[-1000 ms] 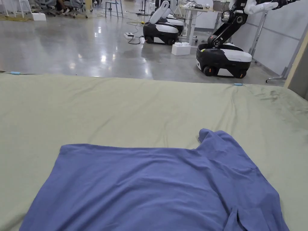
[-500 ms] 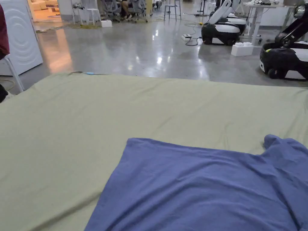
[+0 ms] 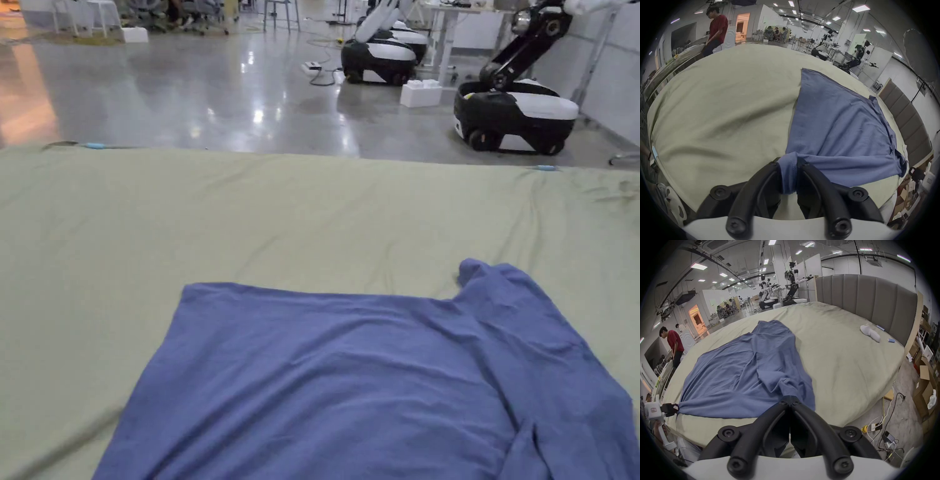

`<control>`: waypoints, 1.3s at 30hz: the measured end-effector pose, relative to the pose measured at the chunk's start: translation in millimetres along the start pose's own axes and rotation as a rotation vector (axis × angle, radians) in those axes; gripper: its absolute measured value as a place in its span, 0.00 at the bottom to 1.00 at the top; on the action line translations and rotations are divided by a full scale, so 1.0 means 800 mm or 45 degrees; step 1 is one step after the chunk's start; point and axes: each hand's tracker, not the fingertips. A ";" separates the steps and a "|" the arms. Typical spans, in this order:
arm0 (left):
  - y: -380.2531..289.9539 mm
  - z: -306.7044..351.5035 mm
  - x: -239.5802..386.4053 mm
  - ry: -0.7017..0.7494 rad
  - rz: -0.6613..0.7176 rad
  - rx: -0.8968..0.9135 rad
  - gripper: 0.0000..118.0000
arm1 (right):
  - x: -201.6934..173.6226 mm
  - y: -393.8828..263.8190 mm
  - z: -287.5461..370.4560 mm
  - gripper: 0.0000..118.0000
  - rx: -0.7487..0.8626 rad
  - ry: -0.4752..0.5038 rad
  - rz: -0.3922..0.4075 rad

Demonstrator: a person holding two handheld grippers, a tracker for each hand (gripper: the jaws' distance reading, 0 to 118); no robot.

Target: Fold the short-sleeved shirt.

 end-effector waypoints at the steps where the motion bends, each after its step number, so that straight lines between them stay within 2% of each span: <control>1: -0.002 0.005 -0.006 -0.007 0.013 0.008 0.13 | 0.004 0.002 0.000 0.05 0.024 0.000 -0.012; 2: -0.005 0.009 -0.014 -0.020 0.021 0.014 0.13 | 0.009 0.004 -0.001 0.23 0.055 0.019 -0.042; 3: 0.000 0.013 -0.001 -0.034 0.030 0.014 0.13 | 0.012 0.005 -0.003 0.63 0.064 0.035 -0.067; 4: -0.002 0.014 -0.005 -0.037 0.037 0.007 0.13 | 0.015 0.005 -0.007 0.87 0.052 0.054 -0.085; 5: -0.005 0.014 -0.010 -0.042 0.050 -0.002 0.13 | 0.018 0.006 -0.012 0.95 0.039 0.075 -0.088; 7: -0.004 0.009 -0.004 -0.044 0.066 -0.011 0.13 | 0.018 0.006 -0.020 0.94 0.040 0.061 -0.060; 9: -0.009 0.011 -0.008 -0.040 0.077 -0.011 0.13 | 0.017 0.008 -0.034 0.93 -0.020 -0.034 0.019; 11: -0.005 0.008 -0.001 -0.037 0.072 -0.008 0.13 | 0.017 0.008 -0.049 0.89 -0.040 -0.042 0.062; 13: -0.009 0.012 -0.006 -0.036 0.062 -0.006 0.13 | 0.016 0.007 -0.064 0.77 -0.075 -0.032 0.069; 14: -0.009 0.010 -0.006 -0.035 0.061 -0.006 0.13 | 0.015 0.006 -0.071 0.57 -0.114 -0.021 0.082; 15: -0.007 0.006 -0.004 -0.032 0.062 -0.006 0.13 | 0.013 0.004 -0.074 0.06 -0.141 -0.004 0.103; 19: -0.004 0.009 0.004 -0.016 0.072 0.010 0.11 | 0.003 -0.005 -0.074 0.04 -0.196 -0.003 0.183; 24: 0.028 0.021 0.008 -0.072 0.074 0.094 0.10 | 0.022 0.028 -0.057 0.04 -0.092 0.020 0.022; 27: 0.075 0.016 0.023 -0.117 0.050 0.156 0.10 | 0.025 0.069 -0.059 0.04 -0.004 0.075 -0.032; 34: 0.168 -0.045 0.061 -0.109 0.050 0.237 0.10 | -0.009 0.160 -0.129 0.04 0.076 0.070 0.036; 39: 0.207 -0.101 0.084 -0.074 -0.016 0.184 0.10 | -0.030 0.191 -0.203 0.04 0.049 0.022 0.074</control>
